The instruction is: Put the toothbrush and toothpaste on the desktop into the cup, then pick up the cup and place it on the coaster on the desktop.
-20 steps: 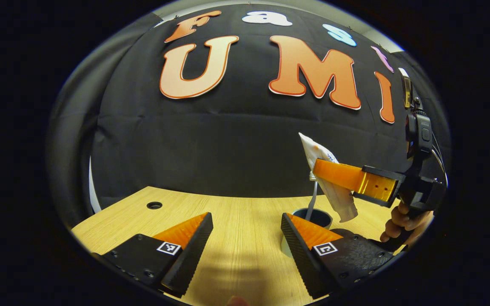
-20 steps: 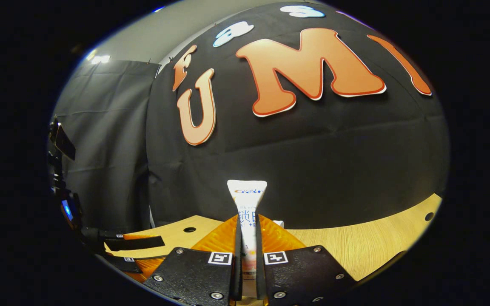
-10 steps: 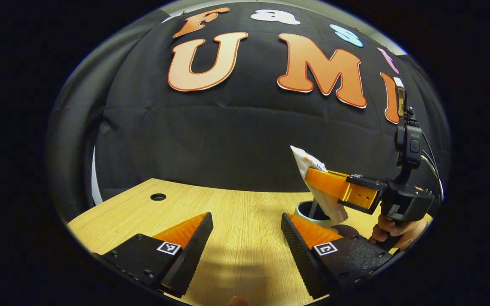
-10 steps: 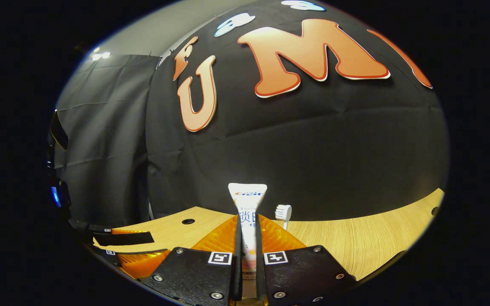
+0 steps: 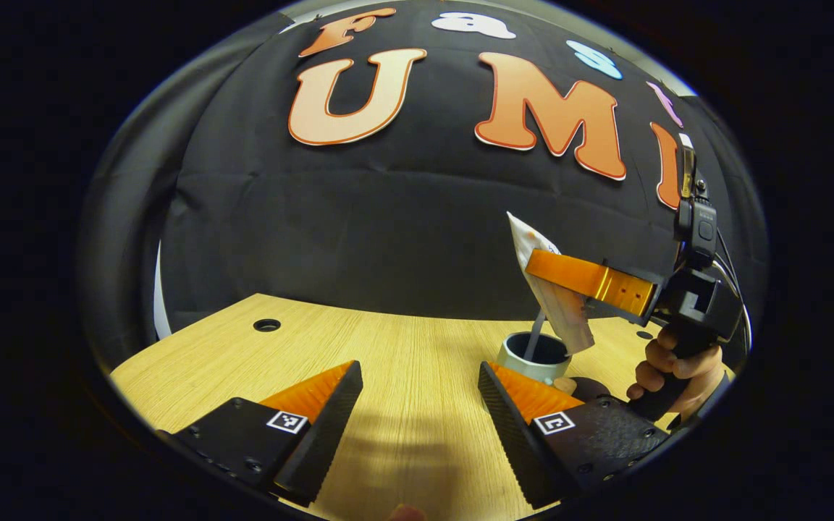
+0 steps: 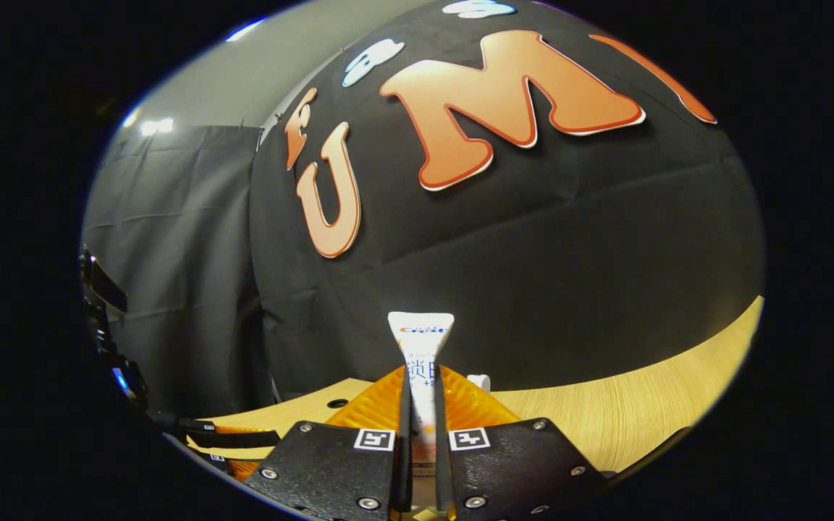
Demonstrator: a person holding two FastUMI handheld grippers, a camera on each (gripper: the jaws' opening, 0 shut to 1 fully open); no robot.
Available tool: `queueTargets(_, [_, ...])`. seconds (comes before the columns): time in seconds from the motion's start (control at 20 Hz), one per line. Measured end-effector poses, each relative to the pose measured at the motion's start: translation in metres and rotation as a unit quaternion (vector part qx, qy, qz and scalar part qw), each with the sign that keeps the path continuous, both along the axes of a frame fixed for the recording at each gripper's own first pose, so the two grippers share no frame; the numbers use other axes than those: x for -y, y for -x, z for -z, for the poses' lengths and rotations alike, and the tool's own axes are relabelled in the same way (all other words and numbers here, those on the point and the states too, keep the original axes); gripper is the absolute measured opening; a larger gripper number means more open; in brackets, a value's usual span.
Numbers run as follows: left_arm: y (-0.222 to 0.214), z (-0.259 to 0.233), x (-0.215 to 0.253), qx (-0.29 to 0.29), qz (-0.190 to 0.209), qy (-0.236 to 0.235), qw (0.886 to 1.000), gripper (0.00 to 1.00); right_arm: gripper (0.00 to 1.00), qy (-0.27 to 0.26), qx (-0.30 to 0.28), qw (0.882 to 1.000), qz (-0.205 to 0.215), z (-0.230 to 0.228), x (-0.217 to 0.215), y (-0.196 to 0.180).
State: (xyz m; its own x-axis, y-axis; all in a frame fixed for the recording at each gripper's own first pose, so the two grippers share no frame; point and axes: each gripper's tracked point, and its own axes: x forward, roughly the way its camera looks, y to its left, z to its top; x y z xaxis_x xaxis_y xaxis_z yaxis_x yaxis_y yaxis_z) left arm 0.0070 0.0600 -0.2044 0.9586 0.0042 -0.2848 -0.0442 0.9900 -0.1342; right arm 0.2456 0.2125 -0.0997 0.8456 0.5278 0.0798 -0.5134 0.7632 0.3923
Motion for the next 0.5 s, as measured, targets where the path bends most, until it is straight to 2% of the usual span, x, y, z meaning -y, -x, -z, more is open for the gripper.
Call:
queueTargets(0.15, [0.001, 0.000, 0.001, 0.000, -0.004, 0.007, 1.000, 0.97, 0.13, -0.021, -0.005, 1.000, -0.005, 0.003, -0.001, -0.004])
queueTargets(0.5, [0.000, 0.000, 0.001, 0.006, -0.004, 0.018, 1.000, 0.97, 0.13, 0.011, 0.002, 1.000, -0.002, 0.017, -0.014, -0.010])
